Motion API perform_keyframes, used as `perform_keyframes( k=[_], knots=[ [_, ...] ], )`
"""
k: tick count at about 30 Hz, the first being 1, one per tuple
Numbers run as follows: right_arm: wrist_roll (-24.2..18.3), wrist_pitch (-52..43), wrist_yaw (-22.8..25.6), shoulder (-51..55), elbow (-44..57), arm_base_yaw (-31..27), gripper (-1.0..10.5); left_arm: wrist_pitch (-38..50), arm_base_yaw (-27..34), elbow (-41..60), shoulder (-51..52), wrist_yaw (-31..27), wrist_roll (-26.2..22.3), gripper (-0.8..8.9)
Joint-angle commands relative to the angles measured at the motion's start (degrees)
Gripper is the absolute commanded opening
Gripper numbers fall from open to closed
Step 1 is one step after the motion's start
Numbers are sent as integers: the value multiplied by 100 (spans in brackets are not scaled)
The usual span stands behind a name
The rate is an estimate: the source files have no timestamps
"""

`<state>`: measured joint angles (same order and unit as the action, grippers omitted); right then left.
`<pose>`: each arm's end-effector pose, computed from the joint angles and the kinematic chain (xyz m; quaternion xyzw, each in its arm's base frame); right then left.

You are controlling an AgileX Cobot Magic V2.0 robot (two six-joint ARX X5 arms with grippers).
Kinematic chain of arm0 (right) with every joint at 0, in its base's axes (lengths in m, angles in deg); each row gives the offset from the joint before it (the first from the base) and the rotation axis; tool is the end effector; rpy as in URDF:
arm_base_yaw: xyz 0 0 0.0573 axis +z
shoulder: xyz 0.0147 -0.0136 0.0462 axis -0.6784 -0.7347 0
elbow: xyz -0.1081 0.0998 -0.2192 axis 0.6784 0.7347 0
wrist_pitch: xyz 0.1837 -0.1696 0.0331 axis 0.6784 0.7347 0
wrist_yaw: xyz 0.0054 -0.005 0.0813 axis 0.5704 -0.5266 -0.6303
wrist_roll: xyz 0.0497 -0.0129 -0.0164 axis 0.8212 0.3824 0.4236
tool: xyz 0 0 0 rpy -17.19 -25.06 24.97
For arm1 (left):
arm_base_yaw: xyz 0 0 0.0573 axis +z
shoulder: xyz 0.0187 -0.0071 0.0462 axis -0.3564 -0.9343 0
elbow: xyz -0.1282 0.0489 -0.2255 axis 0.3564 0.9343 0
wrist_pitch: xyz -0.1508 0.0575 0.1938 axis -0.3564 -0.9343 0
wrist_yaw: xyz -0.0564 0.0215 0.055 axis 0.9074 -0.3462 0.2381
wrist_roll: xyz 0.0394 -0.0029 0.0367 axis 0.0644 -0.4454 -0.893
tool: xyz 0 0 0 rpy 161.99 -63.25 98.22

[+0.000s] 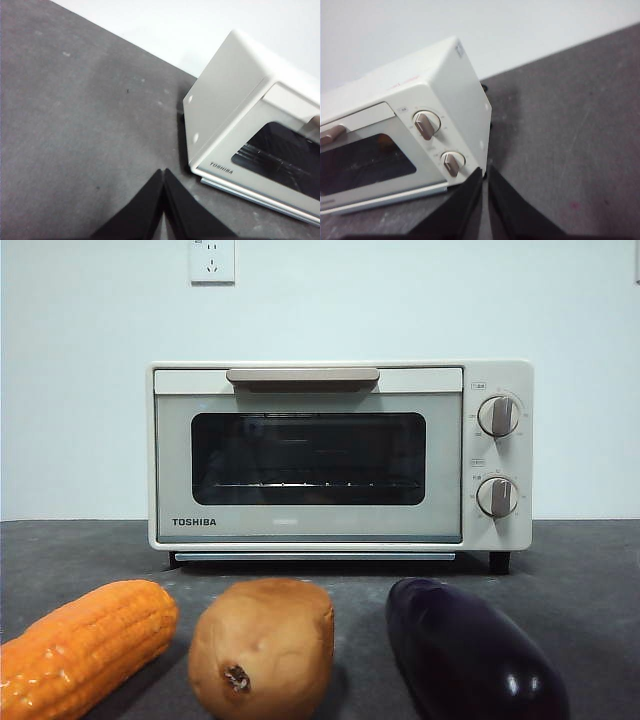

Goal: Take the eggplant from the table,put the eggplant in the oven

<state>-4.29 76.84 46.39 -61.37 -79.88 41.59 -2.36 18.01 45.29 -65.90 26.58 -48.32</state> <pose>0.0792 0.0037 0.2260 0.2168 0.0801 0.0665 0.9706 0.0922 -0.0064 0.2007 -0.2390 0.0958 -0.0327 0.9657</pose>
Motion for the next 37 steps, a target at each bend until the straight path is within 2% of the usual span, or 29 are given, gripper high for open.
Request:
perform_keyframes(
  k=[1, 3, 9, 15, 17, 20, 22, 25, 27, 30, 32, 37],
  knots=[
    [-146, 256, -24, -308, -560, 2, 4, -48, -4, -417, -409, 111, -177, 4],
    [-254, 439, -66, -509, -839, 2, 4, -170, -4, -675, -719, 160, -208, 4],
    [-629, 1261, -365, -1401, -1871, 4, 4, -485, -15, -1622, -1840, 787, -662, 4],
    [-1025, 2476, -1019, -2452, -2852, 22, 4, -964, -28, -2677, -2874, 1379, -1158, 4],
    [-1163, 2898, -1386, -2806, -3132, 55, 14, -1163, -70, -3023, -3187, 1519, -1266, 4],
    [-1161, 3338, -1967, -3235, -3410, 133, 79, -1349, -188, -3414, -3547, 1659, -1362, 4],
    [-1064, 3486, -2297, -3467, -3486, 216, 168, -1399, -302, -3606, -3727, 1663, -1368, 4],
    [-981, 3504, -2647, -3709, -3486, 398, 304, -1410, -485, -3803, -3928, 1663, -1427, 4],
    [-981, 3469, -2747, -3829, -3486, 562, 339, -1414, -599, -3893, -4028, 1663, -1508, 4],
    [-927, 3427, -2717, -4035, -3488, 942, 342, -1416, -774, -3995, -4162, 1661, -1530, 4],
    [-728, 3407, -2424, -4269, -3486, 1436, 348, -1414, -927, -4044, -4269, 1661, -1530, 4],
    [-57, 3123, -468, -5176, -3486, 3224, 395, -1421, -1222, -4094, -4485, 1659, -1528, 4]
  ],
)
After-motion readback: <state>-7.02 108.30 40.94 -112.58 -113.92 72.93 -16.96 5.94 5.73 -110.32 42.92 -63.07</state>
